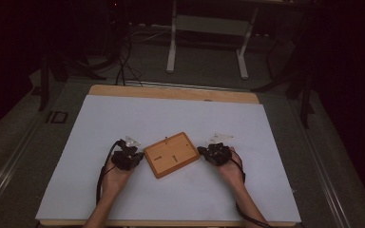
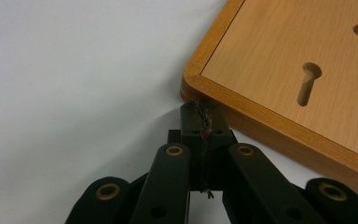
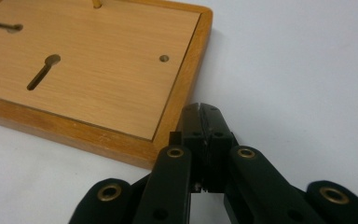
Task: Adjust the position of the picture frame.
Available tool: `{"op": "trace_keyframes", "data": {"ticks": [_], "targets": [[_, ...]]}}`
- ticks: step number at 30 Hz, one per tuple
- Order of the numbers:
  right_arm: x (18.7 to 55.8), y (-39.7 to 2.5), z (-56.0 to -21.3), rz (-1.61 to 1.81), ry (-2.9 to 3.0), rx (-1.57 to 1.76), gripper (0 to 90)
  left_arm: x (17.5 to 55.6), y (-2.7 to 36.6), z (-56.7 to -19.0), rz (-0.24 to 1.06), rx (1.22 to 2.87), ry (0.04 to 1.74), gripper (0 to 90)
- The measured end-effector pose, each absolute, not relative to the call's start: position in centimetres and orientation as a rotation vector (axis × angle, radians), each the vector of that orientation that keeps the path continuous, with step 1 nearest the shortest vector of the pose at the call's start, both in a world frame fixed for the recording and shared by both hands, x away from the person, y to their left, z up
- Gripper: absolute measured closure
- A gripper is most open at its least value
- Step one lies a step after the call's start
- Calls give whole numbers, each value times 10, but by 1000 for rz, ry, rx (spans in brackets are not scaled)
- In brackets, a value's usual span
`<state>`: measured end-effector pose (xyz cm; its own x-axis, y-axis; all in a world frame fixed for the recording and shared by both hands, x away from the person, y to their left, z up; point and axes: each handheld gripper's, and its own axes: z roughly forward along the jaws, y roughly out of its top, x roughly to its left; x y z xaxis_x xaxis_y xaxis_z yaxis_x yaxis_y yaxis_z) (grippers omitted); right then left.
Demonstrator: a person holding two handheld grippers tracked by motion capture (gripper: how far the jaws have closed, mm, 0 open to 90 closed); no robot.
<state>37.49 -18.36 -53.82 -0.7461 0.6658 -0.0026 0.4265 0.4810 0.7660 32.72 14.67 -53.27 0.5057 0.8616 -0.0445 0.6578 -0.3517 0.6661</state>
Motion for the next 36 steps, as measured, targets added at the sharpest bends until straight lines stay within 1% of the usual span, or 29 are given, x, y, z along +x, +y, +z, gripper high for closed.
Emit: {"op": "trace_keyframes", "data": {"ticks": [3,9,14,25,36], "targets": [[375,-183,-539,1133,2439,921,897,328,149,-533,398,2110,1231,899],[373,-186,-539,1138,2456,924,900,332,147,-534,423,2123,1196,900],[367,-192,-538,1129,2478,918,900,346,143,-535,430,2130,1167,900],[355,-195,-537,1128,2506,913,900,366,140,-536,422,2099,1173,900],[351,-196,-536,1156,2524,901,900,371,140,-537,414,2085,1177,900]]}}
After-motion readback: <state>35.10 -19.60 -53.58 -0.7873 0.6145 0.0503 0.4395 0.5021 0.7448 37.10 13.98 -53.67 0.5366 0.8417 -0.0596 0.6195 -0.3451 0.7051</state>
